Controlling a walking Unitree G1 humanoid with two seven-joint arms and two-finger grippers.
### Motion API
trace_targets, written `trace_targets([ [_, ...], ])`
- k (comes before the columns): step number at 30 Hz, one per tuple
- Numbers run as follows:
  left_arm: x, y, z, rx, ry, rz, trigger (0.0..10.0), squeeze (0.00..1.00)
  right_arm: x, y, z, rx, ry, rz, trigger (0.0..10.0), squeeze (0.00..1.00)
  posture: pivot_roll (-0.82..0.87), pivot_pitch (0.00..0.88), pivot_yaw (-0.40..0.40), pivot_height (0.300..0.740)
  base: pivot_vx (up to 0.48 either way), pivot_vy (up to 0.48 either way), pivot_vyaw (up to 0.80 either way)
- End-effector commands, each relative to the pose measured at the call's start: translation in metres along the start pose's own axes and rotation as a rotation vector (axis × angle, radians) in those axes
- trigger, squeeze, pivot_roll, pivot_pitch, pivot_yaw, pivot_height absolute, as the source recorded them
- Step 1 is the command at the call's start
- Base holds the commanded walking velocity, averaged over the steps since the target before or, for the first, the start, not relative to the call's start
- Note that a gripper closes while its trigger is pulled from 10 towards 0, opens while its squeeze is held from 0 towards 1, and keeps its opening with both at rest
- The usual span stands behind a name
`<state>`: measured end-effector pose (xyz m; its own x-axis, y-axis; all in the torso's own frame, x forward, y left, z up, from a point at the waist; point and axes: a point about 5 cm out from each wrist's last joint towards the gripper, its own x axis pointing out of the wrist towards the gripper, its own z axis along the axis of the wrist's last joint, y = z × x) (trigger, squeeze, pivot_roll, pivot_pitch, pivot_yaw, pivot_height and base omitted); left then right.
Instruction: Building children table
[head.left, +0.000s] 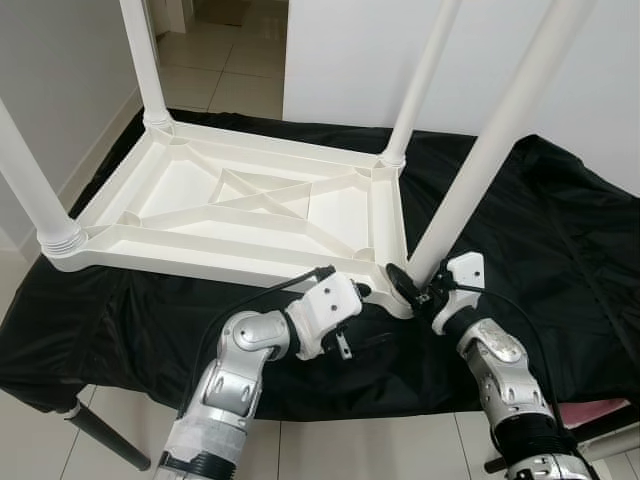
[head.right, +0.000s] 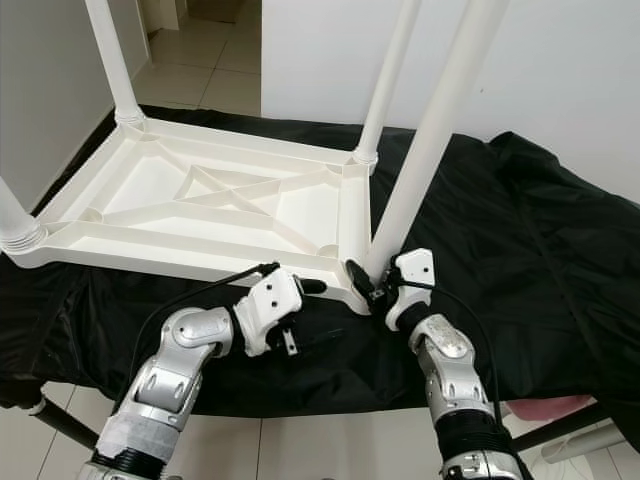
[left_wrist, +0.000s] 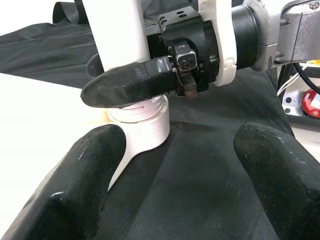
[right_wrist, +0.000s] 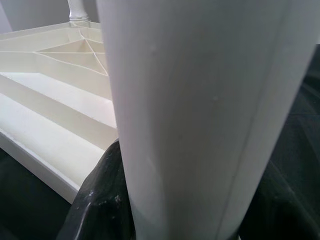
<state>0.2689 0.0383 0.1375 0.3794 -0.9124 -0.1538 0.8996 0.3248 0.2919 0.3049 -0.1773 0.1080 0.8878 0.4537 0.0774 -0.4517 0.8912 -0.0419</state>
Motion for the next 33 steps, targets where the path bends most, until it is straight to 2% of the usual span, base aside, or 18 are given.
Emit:
trace_targets([
  [1, 0.002, 0.009, -0.002, 0.001, 0.014, 0.212, 10.0, 0.00, -0.003, -0.003, -0.005, -0.002, 0.025, -0.005, 0.0, 0.00, 0.00, 0.000, -0.089, 0.740, 0.000, 0.000, 0.00],
  [3, 0.002, 0.009, -0.001, 0.002, 0.014, 0.210, 10.0, 0.00, -0.003, -0.003, -0.005, -0.001, 0.024, -0.004, 0.0, 0.00, -0.01, 0.000, -0.089, 0.740, 0.000, 0.000, 0.00],
  [4, 0.003, 0.010, -0.001, 0.003, 0.010, 0.209, 10.0, 0.00, -0.004, -0.002, -0.007, 0.007, 0.025, -0.016, 10.0, 0.00, -0.01, 0.000, -0.089, 0.740, 0.000, 0.000, 0.00],
  [12, 0.004, 0.010, 0.000, 0.004, 0.007, 0.206, 10.0, 0.00, -0.004, 0.002, -0.009, 0.030, 0.031, -0.067, 10.0, 0.00, -0.02, 0.000, -0.088, 0.740, 0.000, 0.000, 0.00],
  [14, 0.005, 0.008, -0.001, 0.001, 0.007, 0.204, 10.0, 0.00, -0.003, 0.005, -0.011, 0.049, 0.042, -0.205, 10.0, 0.00, -0.02, 0.000, -0.090, 0.740, 0.000, 0.000, 0.00],
  [18, 0.005, 0.008, -0.001, 0.000, 0.008, 0.204, 10.0, 0.00, -0.002, 0.011, -0.012, 0.071, 0.041, -0.258, 10.0, 0.00, -0.02, 0.000, -0.091, 0.740, 0.000, 0.000, 0.00],
  [20, 0.006, 0.007, 0.000, 0.000, 0.004, 0.202, 10.0, 0.00, 0.000, 0.017, -0.015, 0.092, 0.060, -0.411, 10.0, 0.00, -0.02, 0.000, -0.093, 0.740, 0.000, 0.000, 0.00],
  [21, 0.006, 0.007, 0.000, 0.000, 0.004, 0.202, 10.0, 0.00, 0.000, 0.017, -0.015, 0.092, 0.060, -0.411, 10.0, 0.00, -0.02, 0.000, -0.093, 0.740, 0.000, 0.000, 0.00],
  [23, 0.006, 0.008, 0.000, -0.002, 0.003, 0.203, 10.0, 0.00, 0.002, 0.024, -0.018, 0.112, 0.075, -0.536, 10.0, 0.00, -0.02, 0.000, -0.095, 0.740, 0.000, 0.000, 0.00],
  [25, 0.006, 0.008, 0.000, -0.002, 0.003, 0.204, 10.0, 0.00, 0.003, 0.026, -0.018, 0.118, 0.081, -0.556, 10.0, 0.00, -0.02, 0.000, -0.095, 0.740, 0.000, 0.000, 0.00],
  [26, 0.006, 0.007, 0.000, -0.003, 0.004, 0.204, 10.0, 0.00, 0.005, 0.032, -0.019, 0.169, 0.079, -0.611, 10.0, 0.00, -0.02, 0.000, -0.096, 0.740, 0.000, 0.000, 0.00],
  [29, 0.006, 0.007, 0.000, -0.003, 0.004, 0.204, 10.0, 0.00, 0.007, 0.037, -0.019, 0.174, 0.079, -0.630, 10.0, 0.00, -0.02, 0.000, -0.096, 0.740, 0.000, 0.000, 0.00],
  [31, 0.006, 0.007, 0.000, -0.004, 0.003, 0.207, 10.0, 0.00, 0.013, 0.046, -0.017, 0.184, 0.079, -0.621, 10.0, 0.00, -0.01, 0.000, -0.101, 0.740, 0.000, 0.000, 0.00],
  [33, 0.006, 0.007, 0.000, -0.005, 0.003, 0.208, 10.0, 0.00, 0.014, 0.047, -0.016, 0.179, 0.077, -0.617, 10.0, 0.00, -0.01, 0.000, -0.105, 0.740, 0.000, 0.000, 0.00],
])
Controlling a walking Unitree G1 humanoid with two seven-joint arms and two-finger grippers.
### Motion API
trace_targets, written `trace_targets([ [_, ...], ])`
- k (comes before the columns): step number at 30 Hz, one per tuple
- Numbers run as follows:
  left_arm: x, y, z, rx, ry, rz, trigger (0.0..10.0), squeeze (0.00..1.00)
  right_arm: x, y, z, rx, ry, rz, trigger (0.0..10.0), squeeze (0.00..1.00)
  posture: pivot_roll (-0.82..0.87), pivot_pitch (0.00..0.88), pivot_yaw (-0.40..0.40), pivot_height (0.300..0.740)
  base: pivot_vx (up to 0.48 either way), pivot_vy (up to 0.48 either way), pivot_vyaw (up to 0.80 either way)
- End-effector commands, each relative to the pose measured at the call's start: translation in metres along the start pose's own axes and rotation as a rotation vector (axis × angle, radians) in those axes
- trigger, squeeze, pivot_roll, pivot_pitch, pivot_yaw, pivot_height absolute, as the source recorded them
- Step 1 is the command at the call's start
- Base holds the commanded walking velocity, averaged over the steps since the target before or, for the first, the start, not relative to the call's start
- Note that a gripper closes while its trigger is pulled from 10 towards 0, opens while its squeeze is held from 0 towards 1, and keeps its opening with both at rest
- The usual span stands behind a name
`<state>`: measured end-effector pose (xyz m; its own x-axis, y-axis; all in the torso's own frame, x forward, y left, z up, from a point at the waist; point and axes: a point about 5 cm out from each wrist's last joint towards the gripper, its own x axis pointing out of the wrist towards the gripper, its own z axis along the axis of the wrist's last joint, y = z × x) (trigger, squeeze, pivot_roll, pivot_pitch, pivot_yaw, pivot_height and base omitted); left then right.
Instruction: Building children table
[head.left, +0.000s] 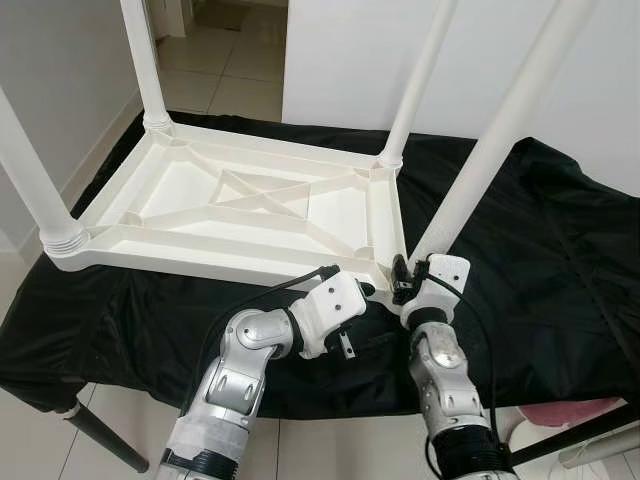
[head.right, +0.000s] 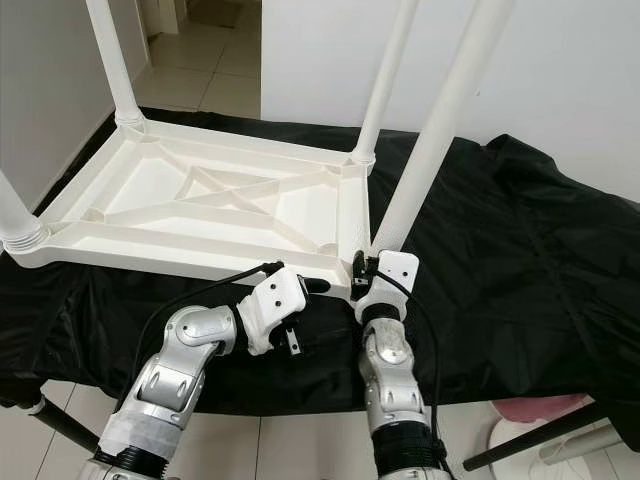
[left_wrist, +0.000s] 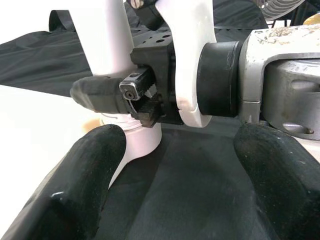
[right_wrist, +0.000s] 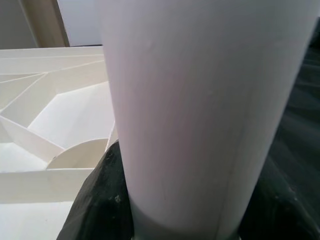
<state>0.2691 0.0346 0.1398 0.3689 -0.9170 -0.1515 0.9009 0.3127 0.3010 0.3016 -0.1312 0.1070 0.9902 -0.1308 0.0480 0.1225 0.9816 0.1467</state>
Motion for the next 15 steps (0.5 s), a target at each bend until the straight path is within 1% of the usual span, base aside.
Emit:
trace_targets([
  [1, 0.003, 0.007, -0.003, -0.016, 0.010, 0.220, 10.0, 0.00, -0.005, -0.002, -0.014, 0.006, 0.079, -0.021, 10.0, 0.00, -0.01, 0.000, -0.105, 0.740, 0.000, 0.000, 0.00],
  [9, 0.002, 0.007, -0.003, -0.016, 0.012, 0.229, 10.0, 0.00, -0.003, -0.004, -0.010, 0.004, 0.072, -0.017, 10.0, 0.00, -0.01, 0.000, -0.111, 0.740, 0.000, 0.000, 0.00],
  [10, 0.002, 0.007, -0.004, -0.016, 0.012, 0.232, 10.0, 0.00, -0.003, -0.002, -0.008, 0.015, 0.056, 0.012, 10.0, 0.00, 0.00, 0.000, -0.115, 0.740, 0.000, 0.000, 0.00],
  [11, 0.002, 0.007, -0.004, -0.016, 0.012, 0.232, 10.0, 0.00, -0.003, -0.002, -0.008, 0.015, 0.056, 0.012, 10.0, 0.00, 0.00, 0.000, -0.115, 0.740, 0.000, 0.000, 0.00],
  [12, 0.002, 0.008, -0.004, -0.016, 0.011, 0.235, 10.0, 0.00, -0.003, 0.000, -0.005, 0.018, 0.035, 0.041, 10.0, 1.00, 0.00, 0.000, -0.116, 0.740, 0.000, 0.000, 0.00],
  [13, 0.002, 0.008, -0.004, -0.016, 0.011, 0.235, 10.0, 0.00, -0.003, 0.000, -0.005, 0.018, 0.035, 0.041, 10.0, 1.00, 0.00, 0.000, -0.116, 0.740, 0.000, 0.000, 0.00],
  [15, 0.002, 0.008, -0.004, -0.017, 0.010, 0.238, 10.0, 0.00, -0.005, 0.001, 0.000, 0.016, -0.001, 0.086, 10.0, 1.00, 0.00, 0.000, -0.116, 0.740, 0.000, 0.000, 0.00],
])
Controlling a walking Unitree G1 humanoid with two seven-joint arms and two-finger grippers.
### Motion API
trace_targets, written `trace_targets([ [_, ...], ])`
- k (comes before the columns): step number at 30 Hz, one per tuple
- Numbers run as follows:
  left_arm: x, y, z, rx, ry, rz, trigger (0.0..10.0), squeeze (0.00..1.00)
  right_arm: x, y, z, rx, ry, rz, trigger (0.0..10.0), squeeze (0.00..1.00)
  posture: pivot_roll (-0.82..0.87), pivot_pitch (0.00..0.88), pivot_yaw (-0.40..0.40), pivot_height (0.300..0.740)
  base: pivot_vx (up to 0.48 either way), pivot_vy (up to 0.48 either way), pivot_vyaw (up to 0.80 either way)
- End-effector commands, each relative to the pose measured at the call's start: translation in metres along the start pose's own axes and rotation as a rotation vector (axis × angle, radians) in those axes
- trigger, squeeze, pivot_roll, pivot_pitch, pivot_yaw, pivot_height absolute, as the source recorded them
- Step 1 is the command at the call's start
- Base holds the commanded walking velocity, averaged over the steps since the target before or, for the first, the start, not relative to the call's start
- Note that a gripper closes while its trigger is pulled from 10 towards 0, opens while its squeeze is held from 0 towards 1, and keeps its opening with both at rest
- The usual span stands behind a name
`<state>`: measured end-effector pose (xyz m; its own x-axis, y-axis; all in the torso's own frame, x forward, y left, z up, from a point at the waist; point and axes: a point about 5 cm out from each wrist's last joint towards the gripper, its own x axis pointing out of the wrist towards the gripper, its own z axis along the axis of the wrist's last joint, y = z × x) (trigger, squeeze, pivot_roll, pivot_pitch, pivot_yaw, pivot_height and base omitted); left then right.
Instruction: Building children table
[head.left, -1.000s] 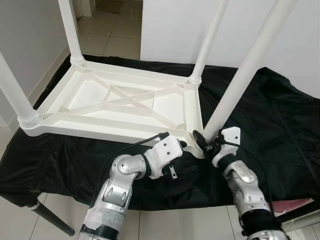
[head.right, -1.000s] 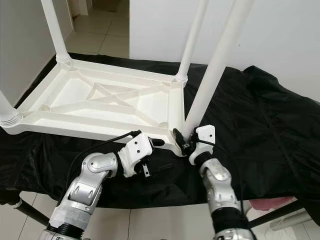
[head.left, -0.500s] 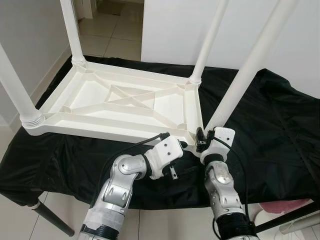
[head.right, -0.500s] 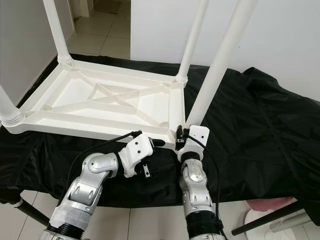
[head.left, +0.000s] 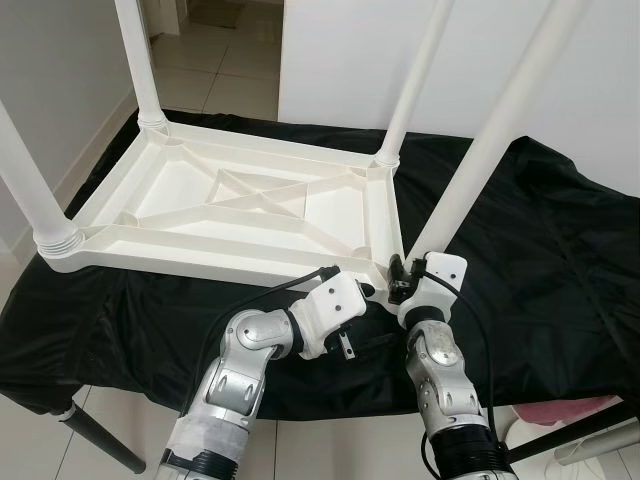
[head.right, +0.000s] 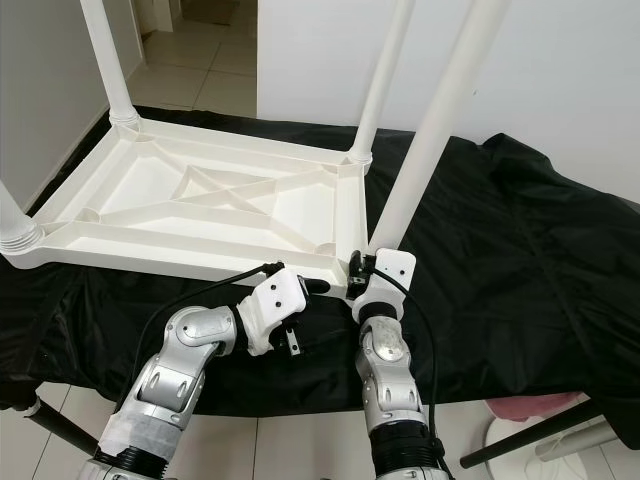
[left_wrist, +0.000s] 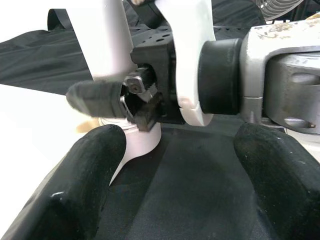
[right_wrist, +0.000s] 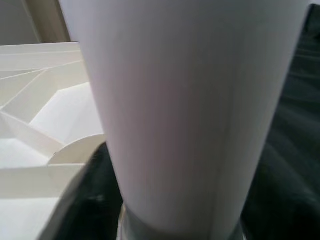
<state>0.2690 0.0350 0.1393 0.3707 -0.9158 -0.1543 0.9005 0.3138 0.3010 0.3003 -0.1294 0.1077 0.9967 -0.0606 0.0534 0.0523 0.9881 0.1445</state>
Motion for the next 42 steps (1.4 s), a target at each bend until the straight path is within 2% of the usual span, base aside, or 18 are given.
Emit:
trace_targets([
  [1, 0.002, 0.008, -0.003, -0.017, 0.007, 0.237, 10.0, 0.00, -0.003, 0.000, -0.001, 0.014, -0.006, 0.015, 10.0, 1.00, 0.00, 0.000, -0.116, 0.740, 0.000, 0.000, 0.00],
  [6, 0.002, 0.008, -0.003, -0.015, 0.008, 0.235, 10.0, 0.00, -0.010, -0.012, 0.001, -0.006, -0.032, 0.032, 10.0, 1.00, -0.01, 0.000, -0.115, 0.740, 0.000, 0.000, 0.00],
  [11, 0.002, 0.008, -0.003, -0.014, 0.008, 0.233, 10.0, 0.00, -0.013, -0.016, 0.001, -0.012, -0.035, 0.039, 10.0, 1.00, -0.01, 0.000, -0.115, 0.740, 0.000, 0.000, 0.00],
  [16, 0.002, 0.010, -0.003, -0.004, 0.007, 0.237, 10.0, 0.00, -0.023, -0.021, -0.004, -0.045, -0.035, 0.099, 10.0, 1.00, -0.02, 0.000, -0.107, 0.740, 0.000, 0.000, 0.00],
  [17, 0.002, 0.010, -0.003, 0.003, 0.008, 0.240, 10.0, 0.00, -0.027, -0.022, -0.006, -0.044, -0.036, 0.114, 10.0, 0.00, -0.02, 0.000, -0.103, 0.740, 0.000, 0.000, 0.00],
  [21, 0.000, 0.009, -0.004, 0.004, 0.011, 0.241, 10.0, 0.00, -0.034, -0.027, -0.008, -0.059, -0.041, 0.150, 10.0, 0.00, -0.03, 0.000, -0.099, 0.740, 0.000, 0.000, 0.00],
  [27, -0.003, 0.009, -0.005, 0.005, 0.014, 0.242, 10.0, 0.00, -0.034, -0.036, -0.006, -0.090, -0.052, 0.168, 10.0, 0.00, -0.04, 0.007, -0.090, 0.740, 0.000, 0.000, 0.00],
  [31, -0.007, 0.009, -0.004, -0.020, -0.004, 0.230, 10.0, 0.00, -0.027, -0.049, 0.005, -0.124, -0.078, 0.261, 10.0, 0.00, -0.06, 0.006, -0.079, 0.740, 0.000, 0.000, 0.00],
  [34, -0.007, 0.009, -0.004, -0.023, -0.004, 0.220, 10.0, 0.00, -0.025, -0.052, 0.009, -0.123, -0.082, 0.289, 10.0, 0.00, -0.06, 0.005, -0.078, 0.740, 0.000, 0.000, 0.00],
  [39, -0.010, 0.009, -0.005, -0.018, -0.001, 0.186, 10.0, 0.00, -0.016, -0.061, 0.018, -0.157, -0.068, 0.411, 10.0, 0.00, -0.06, 0.002, -0.074, 0.740, 0.000, 0.000, 0.00],
  [42, -0.009, 0.010, -0.004, -0.021, -0.006, 0.174, 10.0, 0.00, -0.011, -0.062, 0.020, -0.163, -0.060, 0.461, 10.0, 0.00, -0.07, 0.000, -0.075, 0.740, 0.000, 0.000, 0.00],
])
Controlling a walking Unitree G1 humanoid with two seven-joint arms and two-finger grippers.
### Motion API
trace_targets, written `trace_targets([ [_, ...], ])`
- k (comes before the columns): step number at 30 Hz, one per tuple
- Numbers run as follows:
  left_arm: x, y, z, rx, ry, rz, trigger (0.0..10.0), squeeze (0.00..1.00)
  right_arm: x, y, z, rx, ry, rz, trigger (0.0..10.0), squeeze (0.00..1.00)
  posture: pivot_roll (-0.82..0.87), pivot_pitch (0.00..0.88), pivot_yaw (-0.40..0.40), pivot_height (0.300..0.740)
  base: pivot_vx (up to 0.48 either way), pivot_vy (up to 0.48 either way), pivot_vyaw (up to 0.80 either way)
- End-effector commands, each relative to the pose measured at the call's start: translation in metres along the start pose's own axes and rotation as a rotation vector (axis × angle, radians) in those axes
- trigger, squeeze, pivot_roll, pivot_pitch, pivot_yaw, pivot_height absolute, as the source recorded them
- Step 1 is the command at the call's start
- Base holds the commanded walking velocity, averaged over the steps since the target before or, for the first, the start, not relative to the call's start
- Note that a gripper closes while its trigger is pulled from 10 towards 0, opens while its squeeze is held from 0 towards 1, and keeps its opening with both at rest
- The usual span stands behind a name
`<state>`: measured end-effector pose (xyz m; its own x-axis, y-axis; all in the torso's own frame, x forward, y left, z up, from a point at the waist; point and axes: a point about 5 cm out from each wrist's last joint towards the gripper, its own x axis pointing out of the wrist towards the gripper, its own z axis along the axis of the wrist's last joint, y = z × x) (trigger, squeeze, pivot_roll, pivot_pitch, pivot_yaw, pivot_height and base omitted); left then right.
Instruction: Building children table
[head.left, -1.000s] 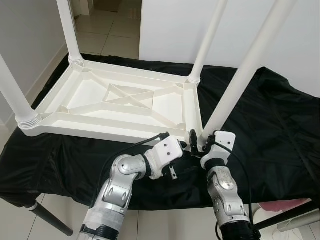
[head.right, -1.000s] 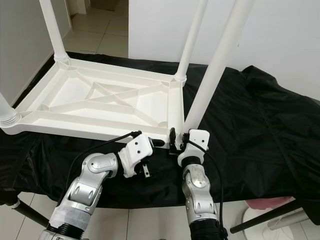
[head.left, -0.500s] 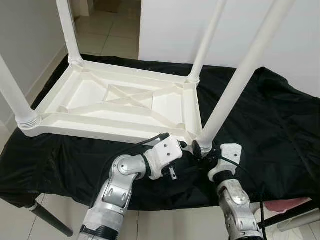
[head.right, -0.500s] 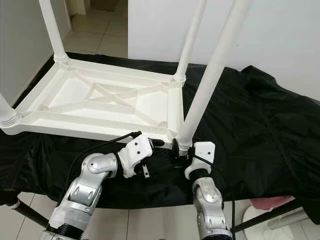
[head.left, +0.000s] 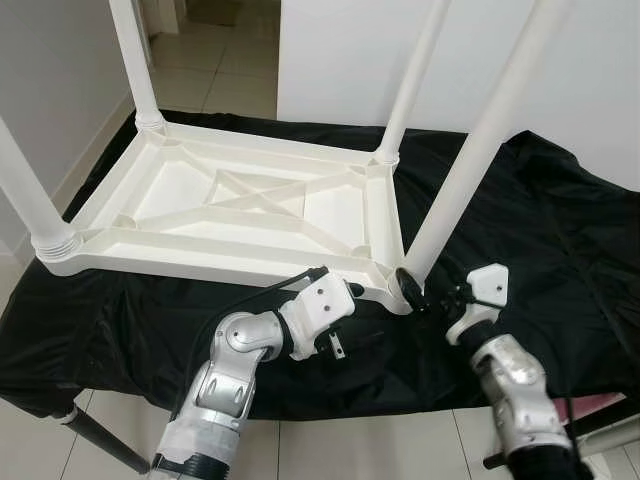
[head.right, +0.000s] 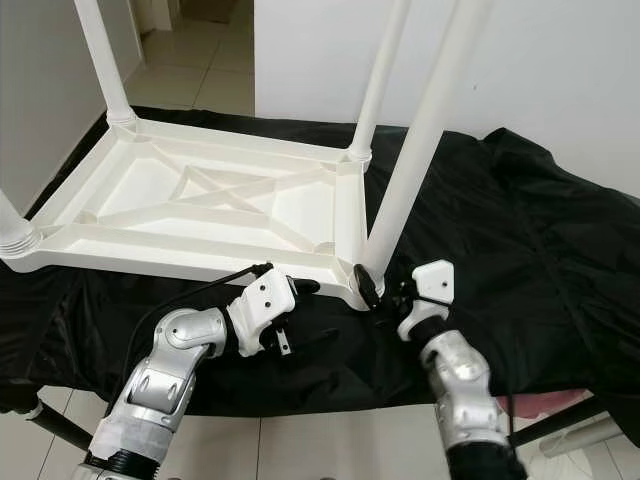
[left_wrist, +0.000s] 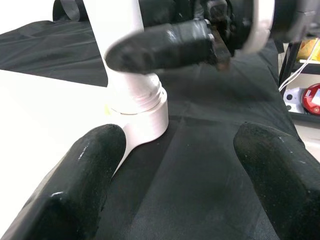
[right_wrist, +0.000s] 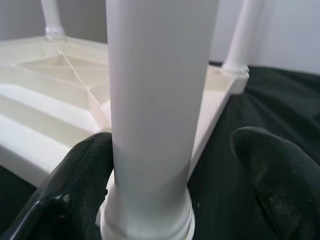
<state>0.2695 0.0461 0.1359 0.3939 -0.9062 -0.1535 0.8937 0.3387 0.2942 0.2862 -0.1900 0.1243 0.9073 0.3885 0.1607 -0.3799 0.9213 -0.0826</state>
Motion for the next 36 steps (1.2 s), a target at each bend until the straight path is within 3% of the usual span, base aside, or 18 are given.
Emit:
trace_targets([
  [1, 0.001, 0.007, 0.003, -0.008, -0.013, 0.146, 10.0, 0.00, -0.002, -0.001, -0.006, 0.026, 0.035, 0.031, 10.0, 0.00, -0.06, 0.000, -0.079, 0.740, 0.000, 0.000, 0.00],
  [9, 0.008, 0.009, 0.007, 0.014, -0.021, 0.150, 10.0, 0.00, 0.011, 0.002, -0.011, 0.045, 0.063, 0.147, 10.0, 0.00, -0.05, 0.000, -0.084, 0.740, 0.000, 0.000, 0.00],
  [12, 0.010, 0.008, 0.007, 0.022, -0.022, 0.148, 10.0, 0.00, 0.013, 0.003, -0.014, 0.043, 0.079, 0.170, 9.5, 0.00, -0.05, 0.000, -0.089, 0.740, 0.000, 0.000, 0.00],
  [13, 0.010, 0.008, 0.007, 0.028, -0.021, 0.146, 10.0, 0.00, 0.014, 0.003, -0.016, 0.044, 0.084, 0.177, 8.7, 0.00, -0.05, 0.000, -0.089, 0.740, 0.000, 0.000, 0.00],
  [14, 0.010, 0.009, 0.007, 0.036, -0.017, 0.146, 10.0, 0.00, 0.015, 0.004, -0.017, 0.042, 0.089, 0.183, 6.4, 0.00, -0.04, 0.000, -0.096, 0.740, 0.000, 0.000, 0.00],
  [15, 0.010, 0.009, 0.007, 0.036, -0.017, 0.146, 10.0, 0.00, 0.015, 0.004, -0.017, 0.042, 0.089, 0.183, 6.4, 0.00, -0.04, 0.000, -0.096, 0.740, 0.000, 0.000, 0.00],
  [16, 0.010, 0.010, 0.007, 0.042, -0.015, 0.150, 10.0, 0.00, 0.017, 0.004, -0.018, 0.045, 0.095, 0.197, 3.9, 0.00, -0.04, 0.000, -0.097, 0.740, 0.000, 0.000, 0.00],
  [17, 0.010, 0.010, 0.007, 0.042, -0.015, 0.150, 10.0, 0.00, 0.017, 0.004, -0.018, 0.045, 0.095, 0.197, 3.9, 0.00, -0.04, 0.000, -0.097, 0.740, 0.000, 0.000, 0.00],
  [18, 0.010, 0.012, 0.007, 0.045, -0.015, 0.157, 10.0, 0.00, 0.019, 0.004, -0.019, 0.037, 0.100, 0.209, 2.0, 0.00, -0.03, 0.000, -0.100, 0.740, 0.000, 0.000, 0.00],
  [19, 0.010, 0.012, 0.007, 0.045, -0.015, 0.157, 10.0, 0.00, 0.019, 0.004, -0.019, 0.037, 0.100, 0.209, 2.0, 0.00, -0.03, 0.000, -0.100, 0.740, 0.000, 0.000, 0.00],
  [20, 0.010, 0.013, 0.007, 0.047, -0.016, 0.162, 10.0, 0.00, 0.021, 0.005, -0.020, 0.034, 0.104, 0.219, 0.0, 0.00, -0.03, 0.000, -0.105, 0.740, 0.000, 0.000, 0.00],
  [29, 0.009, 0.008, 0.006, 0.043, -0.015, 0.163, 10.0, 0.00, 0.021, 0.007, -0.023, 0.027, 0.113, 0.231, 0.0, 0.00, -0.02, 0.000, -0.111, 0.740, 0.000, 0.000, 0.00],
  [30, 0.009, 0.007, 0.006, 0.041, -0.014, 0.162, 10.0, 0.00, 0.020, 0.007, -0.024, 0.029, 0.114, 0.230, 2.9, 0.00, -0.02, 0.000, -0.111, 0.740, 0.000, 0.000, 0.00],
  [31, 0.009, 0.007, 0.006, 0.041, -0.014, 0.162, 10.0, 0.00, 0.020, 0.007, -0.024, 0.029, 0.114, 0.230, 2.9, 0.00, -0.02, 0.000, -0.111, 0.740, 0.000, 0.000, 0.00],
  [32, 0.009, 0.007, 0.005, 0.040, -0.012, 0.162, 10.0, 0.00, 0.019, 0.006, -0.024, 0.030, 0.114, 0.213, 10.0, 0.00, -0.02, 0.000, -0.106, 0.740, 0.000, 0.000, 0.00],
  [36, 0.007, 0.007, 0.004, 0.042, -0.006, 0.159, 10.0, 0.00, 0.018, 0.007, -0.026, 0.026, 0.130, 0.126, 10.0, 0.00, -0.02, 0.000, -0.096, 0.740, 0.000, 0.000, 0.00],
])
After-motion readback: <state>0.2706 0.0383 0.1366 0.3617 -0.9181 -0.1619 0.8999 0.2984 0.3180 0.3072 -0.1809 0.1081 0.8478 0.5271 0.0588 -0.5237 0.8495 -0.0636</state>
